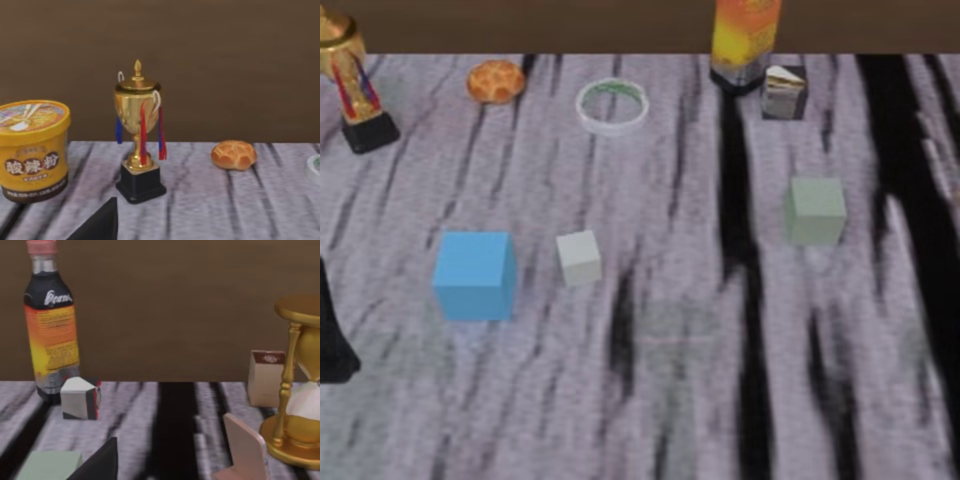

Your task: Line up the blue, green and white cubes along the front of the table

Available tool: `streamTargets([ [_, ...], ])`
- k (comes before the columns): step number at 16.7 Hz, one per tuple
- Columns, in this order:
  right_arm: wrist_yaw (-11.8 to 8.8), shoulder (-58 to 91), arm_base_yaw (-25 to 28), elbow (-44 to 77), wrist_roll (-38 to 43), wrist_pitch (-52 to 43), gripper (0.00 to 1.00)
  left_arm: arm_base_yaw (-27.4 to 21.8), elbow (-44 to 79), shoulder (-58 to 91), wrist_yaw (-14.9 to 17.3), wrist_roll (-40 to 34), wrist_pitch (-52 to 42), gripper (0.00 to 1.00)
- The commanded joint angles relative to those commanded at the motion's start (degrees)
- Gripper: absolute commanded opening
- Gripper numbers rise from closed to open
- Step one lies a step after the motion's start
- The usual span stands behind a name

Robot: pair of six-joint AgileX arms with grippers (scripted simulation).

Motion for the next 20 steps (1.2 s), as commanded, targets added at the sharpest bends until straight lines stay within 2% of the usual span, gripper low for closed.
streamTargets([
  [4, 0.0, 0.0, 0.0, 0.0, 0.0, 0.0, 1.0, -0.3, 1.4, 1.5, 0.1, 0.6, -0.9, 1.0],
  [9, 0.0, 0.0, 0.0, 0.0, 0.0, 0.0, 1.0, -2.9, 12.7, 14.5, 0.5, 5.6, -8.5, 1.0],
  [14, 0.0, 0.0, 0.0, 0.0, 0.0, 0.0, 1.0, -7.8, 31.8, 38.1, 1.2, 14.4, -21.5, 1.0],
  [20, 0.0, 0.0, 0.0, 0.0, 0.0, 0.0, 1.0, -14.9, 60.2, 73.2, 1.4, 27.2, -39.9, 1.0],
])
